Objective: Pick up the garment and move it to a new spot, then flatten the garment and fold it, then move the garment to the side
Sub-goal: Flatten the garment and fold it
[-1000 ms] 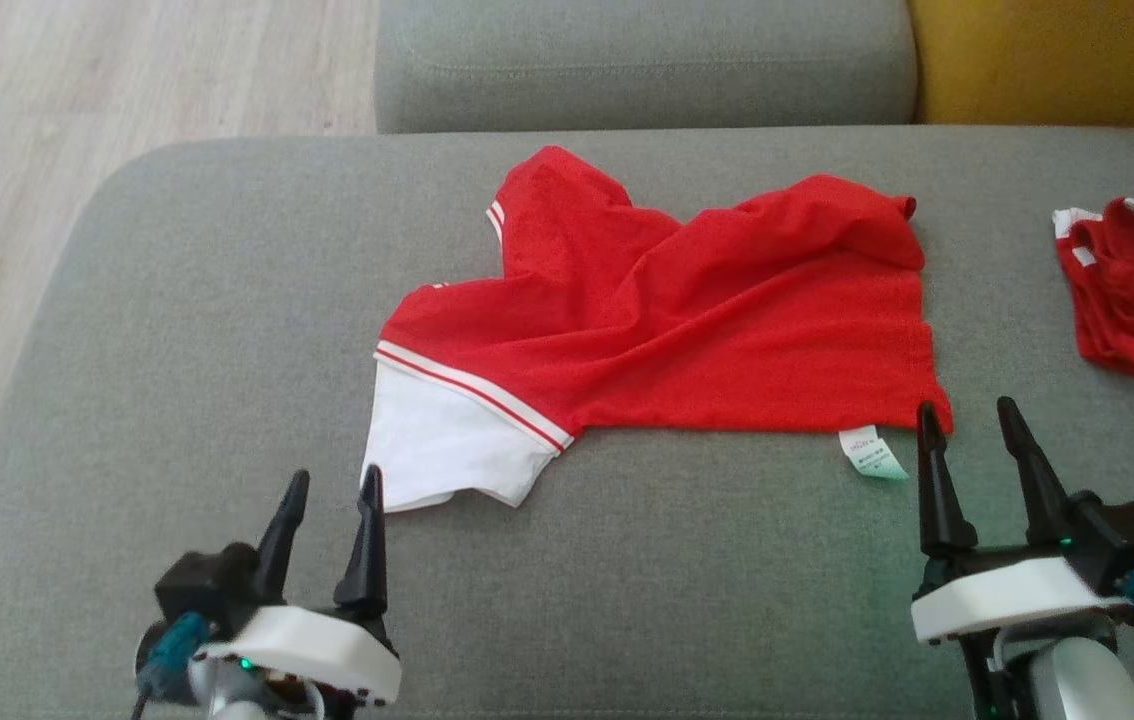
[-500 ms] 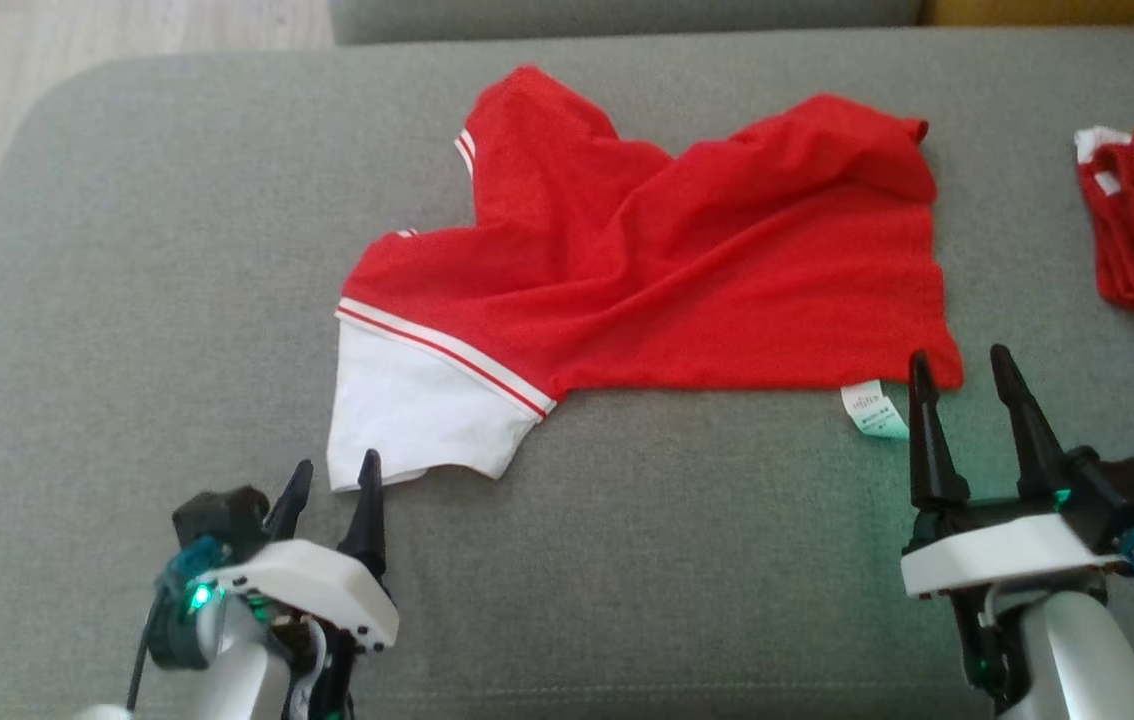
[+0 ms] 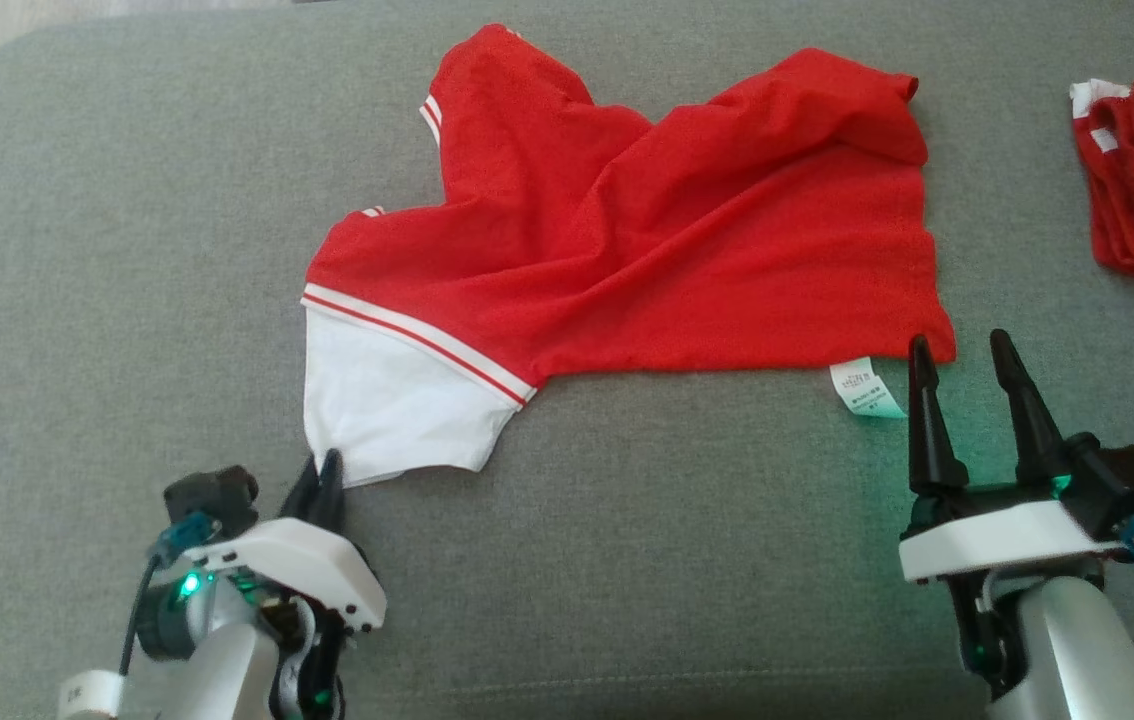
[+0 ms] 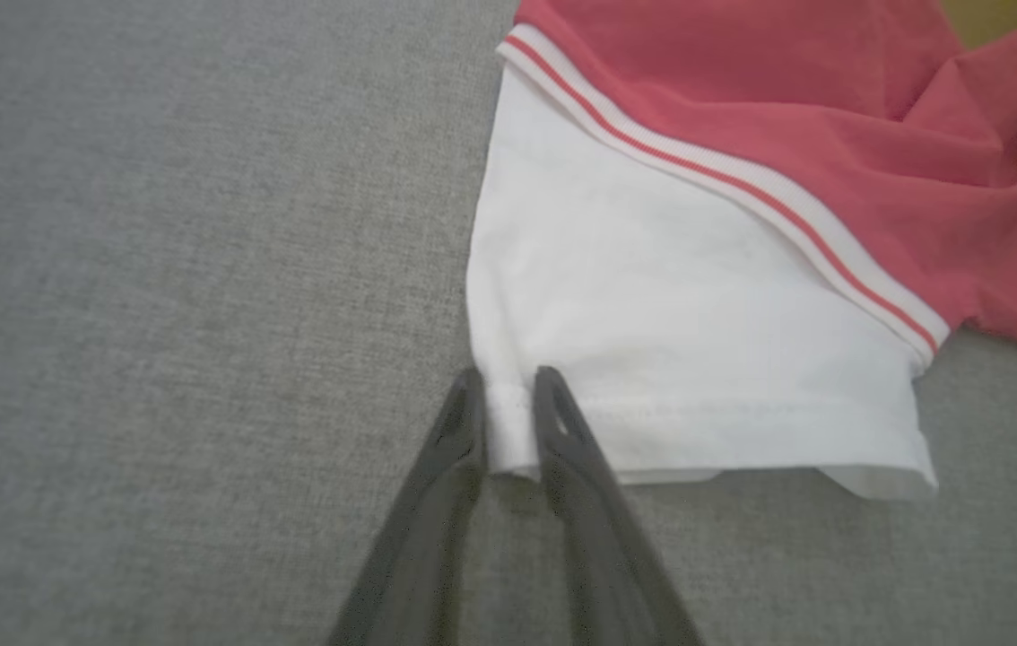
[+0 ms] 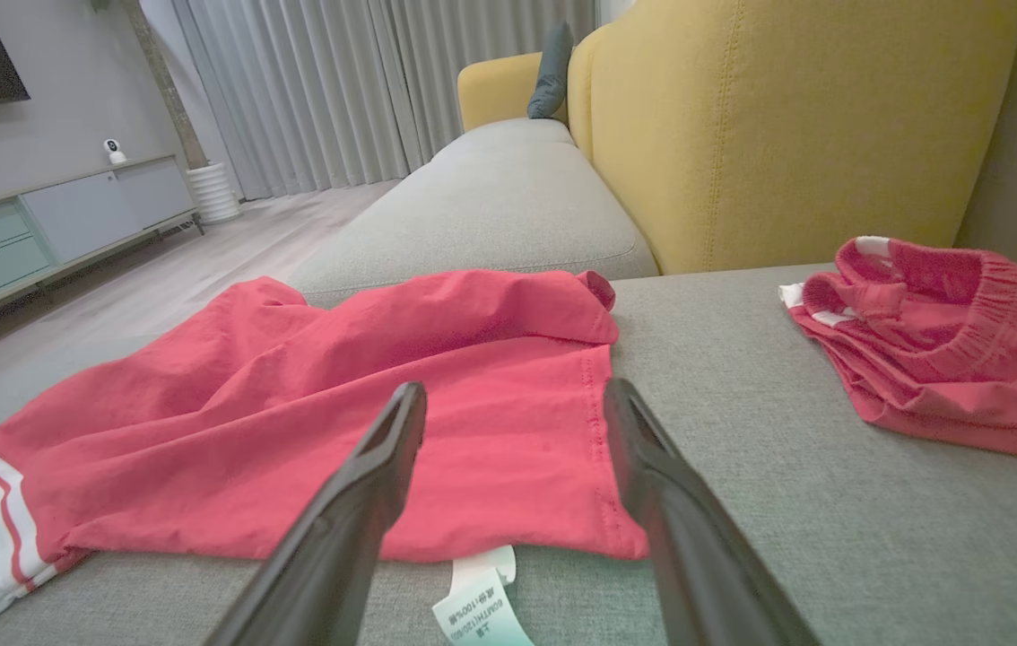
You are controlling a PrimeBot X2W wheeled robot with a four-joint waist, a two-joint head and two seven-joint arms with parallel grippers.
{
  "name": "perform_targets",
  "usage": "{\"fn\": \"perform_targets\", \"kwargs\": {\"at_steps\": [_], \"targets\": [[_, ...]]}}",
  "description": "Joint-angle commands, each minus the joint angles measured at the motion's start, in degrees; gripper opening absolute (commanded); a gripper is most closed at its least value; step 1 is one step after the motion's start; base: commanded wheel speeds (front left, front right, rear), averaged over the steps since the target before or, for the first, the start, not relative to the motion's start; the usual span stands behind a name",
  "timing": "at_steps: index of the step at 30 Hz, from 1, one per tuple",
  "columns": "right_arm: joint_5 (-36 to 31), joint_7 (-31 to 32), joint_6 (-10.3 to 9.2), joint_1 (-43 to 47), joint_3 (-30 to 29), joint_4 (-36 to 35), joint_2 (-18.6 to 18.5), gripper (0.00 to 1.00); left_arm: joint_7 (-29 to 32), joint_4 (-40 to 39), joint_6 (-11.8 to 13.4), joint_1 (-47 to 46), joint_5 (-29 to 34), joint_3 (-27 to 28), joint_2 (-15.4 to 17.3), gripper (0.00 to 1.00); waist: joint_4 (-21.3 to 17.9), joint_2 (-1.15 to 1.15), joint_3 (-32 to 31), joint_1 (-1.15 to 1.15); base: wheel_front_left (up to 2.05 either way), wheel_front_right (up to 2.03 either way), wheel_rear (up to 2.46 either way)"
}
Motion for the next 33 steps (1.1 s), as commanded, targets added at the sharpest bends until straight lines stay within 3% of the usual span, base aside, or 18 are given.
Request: {"fn": "perform_targets", "kwargs": {"at_steps": [1, 2, 13, 21, 30, 31, 33], "targets": [[0.2, -0.6, 0.37, -1.9, 1.2, -1.5, -0.2, 1.0, 0.5, -0.5, 0.0, -0.9, -0.4, 1.1, 0.3, 0.08, 0.1, 0.0, -0.1, -0.01, 0.0, 0.0, 0.0], [0.1, -0.6, 0.37, -1.8, 1.0, -1.2, -0.2, 1.0, 0.5, -0.5, 0.0, -0.9, -0.4, 1.0, 0.3, 0.0, 0.2, 0.0, -0.2, -0.01, 0.0, 0.0, 0.0], [-1.7, 4.9, 0.37, -3.9, -7.4, 6.5, -0.2, 1.0, -3.4, -4.6, 0.4, 0.2, -1.1, 1.7, 0.6, 0.0, 3.2, 0.0, -1.6, -0.01, 0.0, 0.0, 0.0], [-4.4, 8.5, 0.37, -9.4, -11.7, 16.3, -0.2, 1.0, -4.5, -8.3, 1.2, 1.4, -1.3, 2.1, 1.0, 0.0, 5.7, 0.0, -1.3, -0.01, 0.0, 0.0, 0.0], [-4.0, 11.4, 0.37, -11.4, -9.5, 24.5, -0.2, 1.0, -4.5, -10.0, 1.5, 2.4, -1.5, 1.3, 0.8, 0.0, 7.1, 0.0, -1.3, -0.01, 0.0, 0.0, 0.0], [-3.7, 11.9, 0.37, -11.4, -9.1, 25.0, -0.2, 0.65, -4.5, -10.1, 1.6, 2.5, -1.6, 1.3, 0.8, 0.0, 7.1, 0.0, -1.3, -0.01, 0.0, 0.0, 0.0], [-3.2, 12.6, 0.37, -11.6, -8.2, 25.9, -0.2, 0.25, -4.7, -10.3, 1.7, 2.5, -1.7, 1.3, 0.9, 0.0, 7.0, 0.0, -1.4, -0.01, 0.0, 0.0, 0.0]]}}
